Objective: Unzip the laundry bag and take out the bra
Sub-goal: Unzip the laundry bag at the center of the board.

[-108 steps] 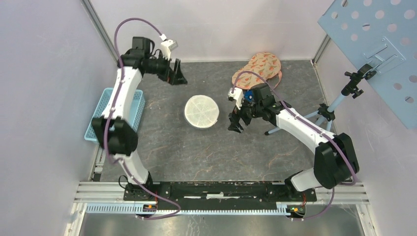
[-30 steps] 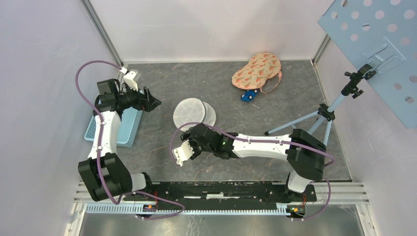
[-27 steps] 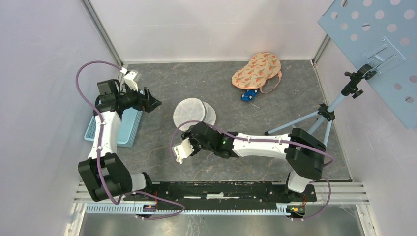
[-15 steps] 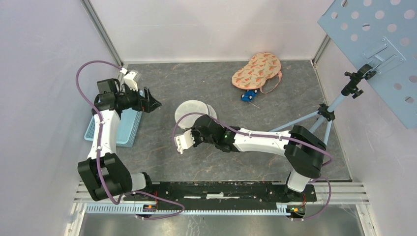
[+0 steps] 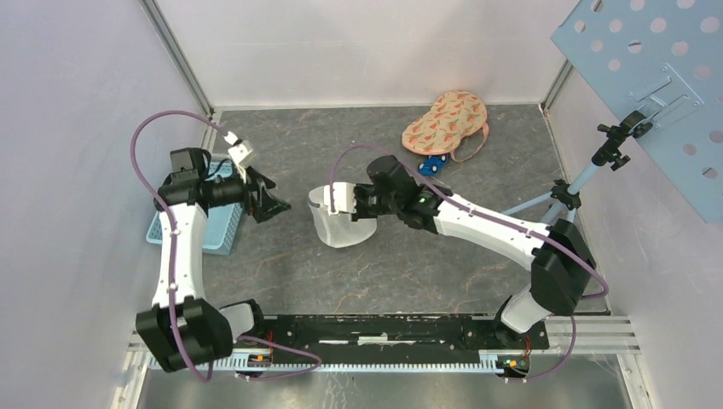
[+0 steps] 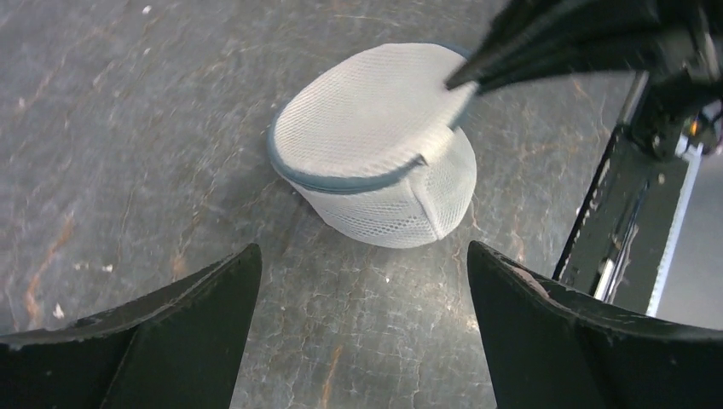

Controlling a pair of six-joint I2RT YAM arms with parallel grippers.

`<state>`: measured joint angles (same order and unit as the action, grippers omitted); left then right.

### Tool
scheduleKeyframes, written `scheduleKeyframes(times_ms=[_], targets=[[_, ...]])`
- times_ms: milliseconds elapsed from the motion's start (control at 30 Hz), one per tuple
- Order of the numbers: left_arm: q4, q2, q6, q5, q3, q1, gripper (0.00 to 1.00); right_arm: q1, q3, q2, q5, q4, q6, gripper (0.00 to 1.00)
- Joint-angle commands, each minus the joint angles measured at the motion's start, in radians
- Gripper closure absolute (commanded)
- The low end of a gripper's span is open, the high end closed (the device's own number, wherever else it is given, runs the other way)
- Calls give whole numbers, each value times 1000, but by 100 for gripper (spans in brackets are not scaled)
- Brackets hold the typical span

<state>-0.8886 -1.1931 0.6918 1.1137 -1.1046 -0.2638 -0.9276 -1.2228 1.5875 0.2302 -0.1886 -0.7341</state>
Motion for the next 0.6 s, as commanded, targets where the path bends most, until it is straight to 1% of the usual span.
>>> scheduleKeyframes(times_ms=[0,67,133,267,333,367,467,567], targets=[[-155,110,330,85,33,52,5,41,-33,-63,235,-74,103,100],[-189,144,362,63,42,94,7,44,-41,-85,285,-101,120,100],[-190,176,354,47,58,137,9,45,-46,-100,317,-114,161,100],[-190,230,317,-14,94,287,12,46,-36,-123,357,-113,247,100],[-175,245,307,-39,116,335,13,47,-26,-138,377,-109,268,100],[-149,251,279,-45,129,344,15,49,-18,-145,385,-107,278,100],[-98,265,229,-52,150,355,24,58,2,-165,437,-105,308,100],[-96,264,208,-27,156,375,34,60,11,-177,491,-117,312,100]])
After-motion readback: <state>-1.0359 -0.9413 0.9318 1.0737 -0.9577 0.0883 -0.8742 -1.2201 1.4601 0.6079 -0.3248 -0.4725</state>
